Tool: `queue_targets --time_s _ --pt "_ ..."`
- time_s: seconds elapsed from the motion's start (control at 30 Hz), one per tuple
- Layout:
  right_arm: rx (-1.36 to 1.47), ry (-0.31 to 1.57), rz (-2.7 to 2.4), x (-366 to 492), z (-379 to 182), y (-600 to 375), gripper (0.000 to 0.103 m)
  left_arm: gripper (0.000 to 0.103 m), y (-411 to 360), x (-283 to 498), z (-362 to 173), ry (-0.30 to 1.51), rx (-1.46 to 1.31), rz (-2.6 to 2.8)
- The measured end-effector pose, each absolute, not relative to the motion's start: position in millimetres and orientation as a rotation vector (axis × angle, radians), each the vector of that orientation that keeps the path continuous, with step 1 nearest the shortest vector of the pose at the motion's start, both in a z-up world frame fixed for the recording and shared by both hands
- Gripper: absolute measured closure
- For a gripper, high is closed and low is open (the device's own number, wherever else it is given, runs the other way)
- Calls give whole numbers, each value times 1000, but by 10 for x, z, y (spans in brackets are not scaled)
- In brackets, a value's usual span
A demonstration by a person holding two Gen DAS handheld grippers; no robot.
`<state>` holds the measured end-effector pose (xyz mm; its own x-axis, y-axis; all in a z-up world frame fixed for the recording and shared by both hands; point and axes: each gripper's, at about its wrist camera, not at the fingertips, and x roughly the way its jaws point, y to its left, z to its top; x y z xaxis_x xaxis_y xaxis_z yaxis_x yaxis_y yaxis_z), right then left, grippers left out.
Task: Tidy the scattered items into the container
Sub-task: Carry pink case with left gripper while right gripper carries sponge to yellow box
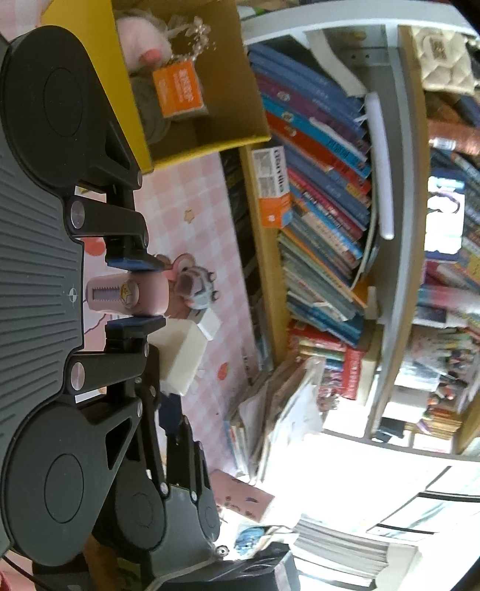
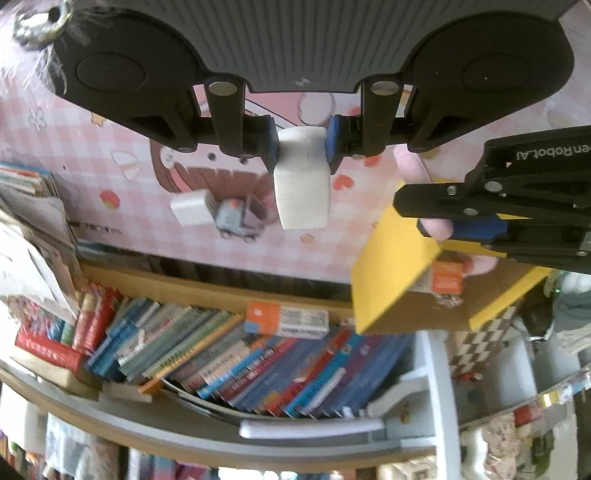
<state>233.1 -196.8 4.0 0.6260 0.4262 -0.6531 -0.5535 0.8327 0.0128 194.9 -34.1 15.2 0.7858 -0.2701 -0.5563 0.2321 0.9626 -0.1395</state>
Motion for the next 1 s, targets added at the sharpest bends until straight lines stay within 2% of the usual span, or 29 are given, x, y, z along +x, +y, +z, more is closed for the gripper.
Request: queue_targets --time_s 1.0 --pt "-307 611 696 2255 420 -593 79 80 972 1794 522 463 -100 -123"
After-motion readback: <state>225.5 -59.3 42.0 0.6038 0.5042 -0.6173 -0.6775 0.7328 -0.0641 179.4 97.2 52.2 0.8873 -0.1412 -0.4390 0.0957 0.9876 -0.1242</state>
